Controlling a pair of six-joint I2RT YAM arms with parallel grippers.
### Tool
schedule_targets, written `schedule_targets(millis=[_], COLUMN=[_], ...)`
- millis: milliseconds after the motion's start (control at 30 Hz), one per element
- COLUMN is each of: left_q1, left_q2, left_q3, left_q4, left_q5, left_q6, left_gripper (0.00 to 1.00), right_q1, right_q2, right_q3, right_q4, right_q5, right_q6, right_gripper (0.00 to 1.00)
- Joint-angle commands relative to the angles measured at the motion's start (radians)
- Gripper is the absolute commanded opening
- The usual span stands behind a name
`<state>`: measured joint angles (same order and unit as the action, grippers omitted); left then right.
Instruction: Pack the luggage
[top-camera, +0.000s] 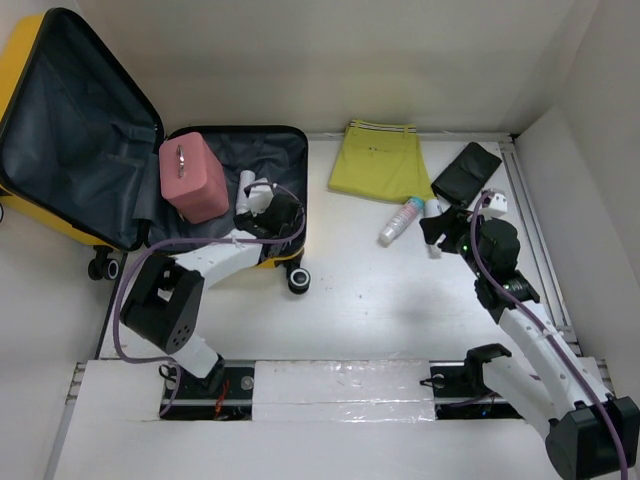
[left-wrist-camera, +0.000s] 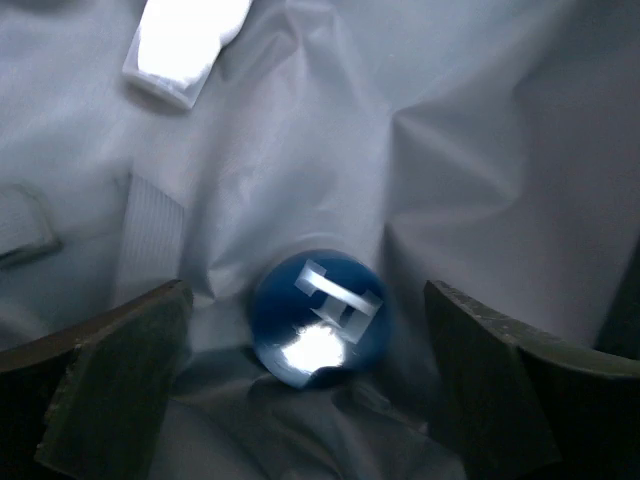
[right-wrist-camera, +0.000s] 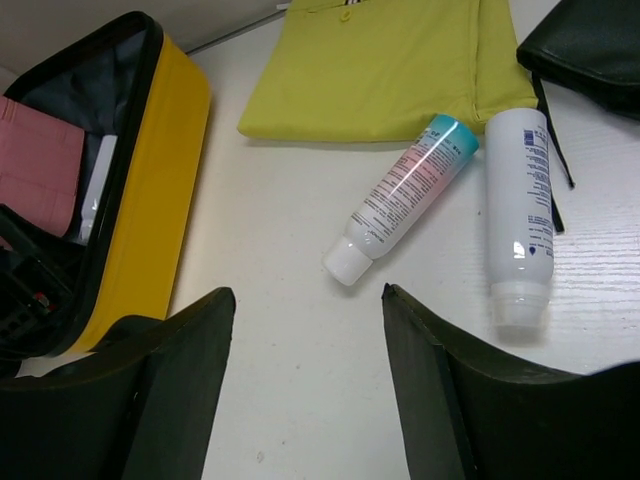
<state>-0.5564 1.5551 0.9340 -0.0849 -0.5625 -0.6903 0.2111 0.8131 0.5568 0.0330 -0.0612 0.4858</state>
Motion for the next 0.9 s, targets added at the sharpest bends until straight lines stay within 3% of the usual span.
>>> schedule_targets(millis=[0, 133, 167, 267, 300, 333, 367, 433, 500, 600, 633, 767, 867], left_q1=[0.001, -0.034, -0.063, -0.222, -0.264, -0.336, -0.365, -0.399, -0.422, -0.422, -0.422, -0.422, -0.422], left_q2=[-0.018, -0.098, -0.110, -0.093, -0.070, -0.009, 0.029, 0.112, 0.238, 0.393, 0.431, 0.608, 0.710], left_q3=[0.045, 0.057, 0.068, 0.161, 0.198, 0.274, 0.319, 0.406, 0.523, 0.647, 0.679, 0.853, 0.937], left_q4=[-0.010, 0.043, 0.077, 0.102, 0.102, 0.102, 0.102, 0.093, 0.082, 0.082, 0.082, 0.030, 0.030], left_q5=[-0.041, -0.031, -0.043, -0.072, -0.073, -0.073, -0.051, 0.005, 0.071, 0.163, 0.193, 0.246, 0.210], left_q6=[-0.023, 0.030, 0.058, 0.173, 0.202, 0.231, 0.254, 0.316, 0.336, 0.386, 0.412, 0.472, 0.494], left_gripper=[0.98, 0.99, 0.96, 0.92, 0.89, 0.89, 0.88, 0.88, 0.88, 0.88, 0.89, 0.91, 0.91], right_q1=[0.010, 0.010, 0.010, 0.010, 0.010, 0.010, 0.010, 0.010, 0.010, 0.010, 0.010, 0.010, 0.010], right_q2=[0.006, 0.006, 0.006, -0.017, -0.032, -0.032, -0.032, -0.032, -0.032, -0.022, -0.022, -0.022, -0.022], right_q3=[0.015, 0.015, 0.015, 0.003, 0.003, 0.003, -0.007, -0.008, -0.008, 0.002, 0.002, 0.002, 0.002], right_q4=[0.061, 0.061, 0.061, 0.061, 0.061, 0.061, 0.061, 0.050, 0.041, 0.028, 0.019, 0.019, 0.019], right_q5=[-0.014, -0.002, -0.002, 0.049, 0.066, 0.081, 0.104, 0.113, 0.142, 0.173, 0.173, 0.173, 0.152], right_q6=[-0.016, -0.016, -0.016, -0.016, -0.004, -0.004, -0.004, 0.005, 0.014, 0.025, 0.025, 0.034, 0.034], right_gripper=[0.67, 0.67, 0.67, 0.49, 0.26, 0.14, 0.07, 0.02, 0.05, 0.17, 0.28, 0.45, 0.46])
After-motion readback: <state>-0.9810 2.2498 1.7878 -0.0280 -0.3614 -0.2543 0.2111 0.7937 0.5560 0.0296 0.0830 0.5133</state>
